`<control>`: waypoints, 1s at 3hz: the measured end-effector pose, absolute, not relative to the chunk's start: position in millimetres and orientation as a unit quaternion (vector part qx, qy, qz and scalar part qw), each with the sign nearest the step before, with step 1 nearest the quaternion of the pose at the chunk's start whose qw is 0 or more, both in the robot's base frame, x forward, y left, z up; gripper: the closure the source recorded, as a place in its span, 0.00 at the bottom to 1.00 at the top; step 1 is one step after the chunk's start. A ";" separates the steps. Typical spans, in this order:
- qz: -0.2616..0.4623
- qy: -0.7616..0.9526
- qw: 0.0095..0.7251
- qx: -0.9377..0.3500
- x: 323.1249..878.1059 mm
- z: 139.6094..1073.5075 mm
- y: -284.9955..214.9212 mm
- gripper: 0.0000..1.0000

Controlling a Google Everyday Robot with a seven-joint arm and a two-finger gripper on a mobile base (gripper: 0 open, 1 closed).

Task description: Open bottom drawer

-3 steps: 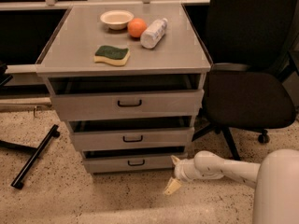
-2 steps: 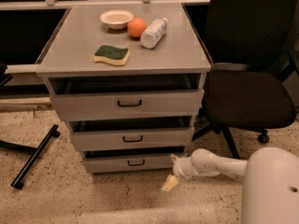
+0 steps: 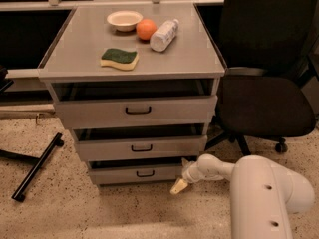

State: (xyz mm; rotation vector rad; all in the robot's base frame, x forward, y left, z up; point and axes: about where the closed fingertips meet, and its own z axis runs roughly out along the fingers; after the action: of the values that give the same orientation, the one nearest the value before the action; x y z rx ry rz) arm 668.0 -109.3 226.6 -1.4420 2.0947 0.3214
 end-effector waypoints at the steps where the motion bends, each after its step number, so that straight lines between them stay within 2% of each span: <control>1: 0.101 0.787 0.291 -0.535 689.1 208.9 -113.4 0.00; 3: 0.122 0.788 0.261 -0.543 701.2 162.9 -106.4 0.00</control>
Offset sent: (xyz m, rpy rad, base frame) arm 0.0475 -0.0061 -0.0644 -0.0323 -0.0036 -0.0290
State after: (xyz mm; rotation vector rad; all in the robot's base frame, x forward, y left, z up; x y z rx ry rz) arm 701.2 -106.4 162.9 -1.4713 2.1344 0.3316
